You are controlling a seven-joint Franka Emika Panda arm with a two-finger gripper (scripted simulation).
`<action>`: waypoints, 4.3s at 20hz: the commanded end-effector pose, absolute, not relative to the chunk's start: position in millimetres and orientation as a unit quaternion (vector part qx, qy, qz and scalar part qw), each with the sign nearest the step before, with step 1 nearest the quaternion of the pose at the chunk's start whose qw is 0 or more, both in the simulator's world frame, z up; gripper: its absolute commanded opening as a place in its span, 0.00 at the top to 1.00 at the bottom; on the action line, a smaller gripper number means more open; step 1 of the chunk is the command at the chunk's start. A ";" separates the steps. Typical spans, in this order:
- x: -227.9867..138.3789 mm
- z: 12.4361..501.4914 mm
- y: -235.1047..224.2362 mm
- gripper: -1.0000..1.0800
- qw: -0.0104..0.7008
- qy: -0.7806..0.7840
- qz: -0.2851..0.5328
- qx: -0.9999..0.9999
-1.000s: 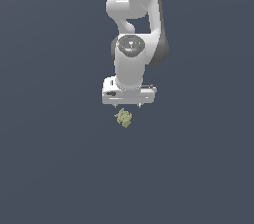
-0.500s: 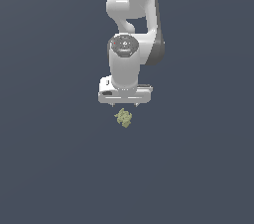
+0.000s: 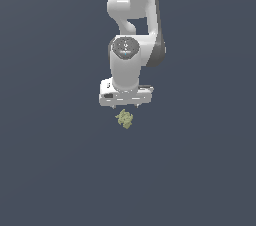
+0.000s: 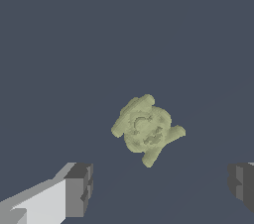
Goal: Pick up the object and move it to a goal position.
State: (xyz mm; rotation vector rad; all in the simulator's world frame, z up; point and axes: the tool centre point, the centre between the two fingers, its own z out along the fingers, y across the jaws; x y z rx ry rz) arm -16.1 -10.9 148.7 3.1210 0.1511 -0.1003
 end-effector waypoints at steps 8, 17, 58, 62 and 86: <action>-15.5 135.9 -13.5 0.04 0.006 0.138 -0.026 0.990; -14.9 119.4 -15.9 0.04 0.003 0.257 -0.017 0.966; -14.9 46.8 -17.4 0.04 0.000 0.425 0.000 0.905; -14.9 46.8 -17.4 1.00 0.000 0.425 0.000 0.905; -23.4 127.3 84.7 1.00 0.001 0.426 0.000 0.905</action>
